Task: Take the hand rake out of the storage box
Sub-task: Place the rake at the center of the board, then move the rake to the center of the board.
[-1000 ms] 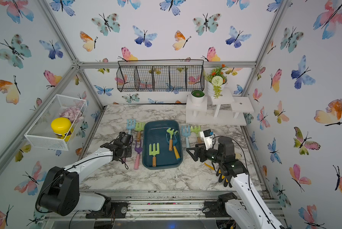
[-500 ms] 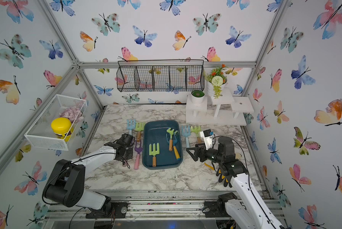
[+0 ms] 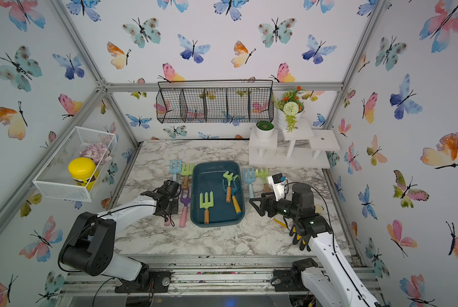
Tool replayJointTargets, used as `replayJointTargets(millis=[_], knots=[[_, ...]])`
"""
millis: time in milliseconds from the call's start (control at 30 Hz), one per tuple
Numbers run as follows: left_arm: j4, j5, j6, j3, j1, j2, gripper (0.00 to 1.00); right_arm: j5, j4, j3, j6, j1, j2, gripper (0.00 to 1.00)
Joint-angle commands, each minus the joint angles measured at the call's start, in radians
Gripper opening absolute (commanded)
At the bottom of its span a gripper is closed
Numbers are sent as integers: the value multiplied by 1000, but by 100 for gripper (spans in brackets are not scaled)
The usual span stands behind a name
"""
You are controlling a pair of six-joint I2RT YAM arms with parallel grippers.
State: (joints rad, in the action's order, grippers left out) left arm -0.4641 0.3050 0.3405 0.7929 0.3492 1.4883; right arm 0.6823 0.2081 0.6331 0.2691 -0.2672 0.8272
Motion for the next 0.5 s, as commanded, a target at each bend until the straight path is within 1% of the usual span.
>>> replayJointTargets(millis=[0, 100, 133, 167, 267, 300, 333, 400, 467], knots=[[-31, -12, 16, -20, -3, -9, 12, 31, -11, -12, 1, -12, 4, 86], [-36, -14, 21, -21, -3, -22, 15, 31, -9, -10, 1, -15, 3, 86], [-36, -14, 22, -21, -3, -23, 17, 30, -10, -9, 1, -17, 3, 86], [-36, -16, 23, -21, -3, -21, 22, 33, -10, -9, 1, -17, 1, 86], [-40, -6, 27, -18, -3, -1, 57, 34, -8, -9, 1, -19, -3, 86], [-38, -3, 29, -18, -3, 4, 66, 34, -6, -9, 1, -20, -4, 86], [-35, -2, 28, -20, -3, 8, 70, 34, -6, -9, 1, -20, -6, 86], [-29, 3, 26, -21, -4, 15, 72, 36, -6, -9, 1, -21, -8, 86], [-23, 0, 24, -24, -4, 21, 70, 34, -6, -9, 1, -23, -8, 86]])
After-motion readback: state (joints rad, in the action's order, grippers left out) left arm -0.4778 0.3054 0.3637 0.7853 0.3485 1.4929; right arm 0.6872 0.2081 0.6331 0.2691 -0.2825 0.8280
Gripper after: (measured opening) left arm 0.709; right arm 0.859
